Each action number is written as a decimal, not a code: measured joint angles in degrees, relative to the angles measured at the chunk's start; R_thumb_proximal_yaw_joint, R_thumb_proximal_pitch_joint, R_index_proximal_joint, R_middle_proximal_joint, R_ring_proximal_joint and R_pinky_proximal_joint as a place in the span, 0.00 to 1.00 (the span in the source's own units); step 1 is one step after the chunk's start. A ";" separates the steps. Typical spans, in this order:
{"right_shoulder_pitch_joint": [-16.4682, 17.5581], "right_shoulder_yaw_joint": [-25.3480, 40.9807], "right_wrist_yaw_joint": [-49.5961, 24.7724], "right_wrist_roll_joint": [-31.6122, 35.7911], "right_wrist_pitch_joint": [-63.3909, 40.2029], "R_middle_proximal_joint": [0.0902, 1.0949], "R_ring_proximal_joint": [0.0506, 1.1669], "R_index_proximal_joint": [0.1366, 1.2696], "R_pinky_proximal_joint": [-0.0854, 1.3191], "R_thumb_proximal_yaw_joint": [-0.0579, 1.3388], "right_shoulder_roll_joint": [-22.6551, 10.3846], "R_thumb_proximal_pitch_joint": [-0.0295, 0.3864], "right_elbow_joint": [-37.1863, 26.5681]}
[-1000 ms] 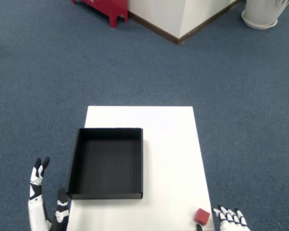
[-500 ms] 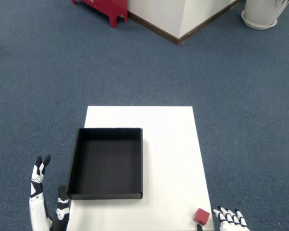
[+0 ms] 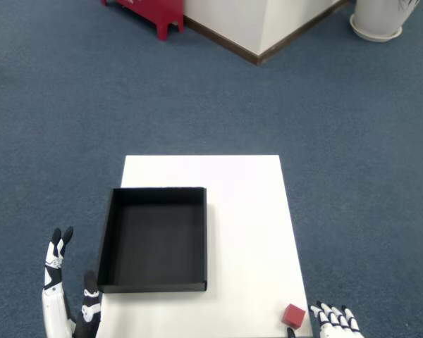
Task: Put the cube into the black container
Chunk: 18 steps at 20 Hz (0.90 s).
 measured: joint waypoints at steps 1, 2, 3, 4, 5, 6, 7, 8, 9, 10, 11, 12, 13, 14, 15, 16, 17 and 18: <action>0.00 0.02 -0.03 0.00 0.00 0.14 0.18 0.37 0.10 0.53 0.02 0.14 0.01; 0.02 0.02 -0.06 0.00 0.00 0.14 0.18 0.37 0.10 0.53 0.03 0.14 0.01; 0.02 0.02 -0.08 0.00 0.00 0.14 0.18 0.37 0.10 0.53 0.05 0.14 0.02; 0.03 0.03 -0.09 0.00 0.00 0.14 0.18 0.37 0.10 0.53 0.06 0.14 0.03; 0.04 0.02 -0.11 0.00 0.00 0.14 0.18 0.37 0.10 0.53 0.10 0.14 0.04; 0.04 0.03 -0.14 0.00 0.00 0.14 0.18 0.37 0.11 0.53 0.14 0.14 0.06; 0.05 0.02 -0.16 0.00 0.00 0.14 0.18 0.37 0.11 0.53 0.19 0.14 0.09; 0.05 0.02 -0.18 0.00 0.00 0.14 0.18 0.37 0.11 0.54 0.20 0.14 0.09; 0.05 0.03 -0.19 0.00 0.00 0.14 0.18 0.38 0.10 0.54 0.22 0.14 0.10; 0.05 0.03 -0.19 0.00 0.00 0.14 0.18 0.38 0.10 0.54 0.24 0.14 0.10; 0.05 0.02 -0.20 0.00 0.00 0.14 0.18 0.37 0.10 0.54 0.30 0.14 0.14; 0.06 0.02 -0.20 0.01 0.00 0.14 0.18 0.37 0.10 0.54 0.35 0.14 0.18; 0.07 0.02 -0.21 0.01 0.01 0.14 0.18 0.37 0.10 0.54 0.37 0.14 0.19; 0.07 0.02 -0.22 0.01 0.00 0.14 0.18 0.37 0.10 0.54 0.38 0.14 0.20; 0.07 0.02 -0.22 0.01 0.01 0.14 0.18 0.37 0.10 0.54 0.40 0.14 0.21; 0.08 0.02 -0.22 0.01 0.01 0.13 0.18 0.37 0.10 0.54 0.43 0.14 0.23; 0.08 0.02 -0.22 0.01 0.01 0.13 0.18 0.38 0.10 0.53 0.45 0.15 0.26; 0.08 0.02 -0.22 0.01 0.01 0.14 0.18 0.38 0.10 0.53 0.47 0.15 0.26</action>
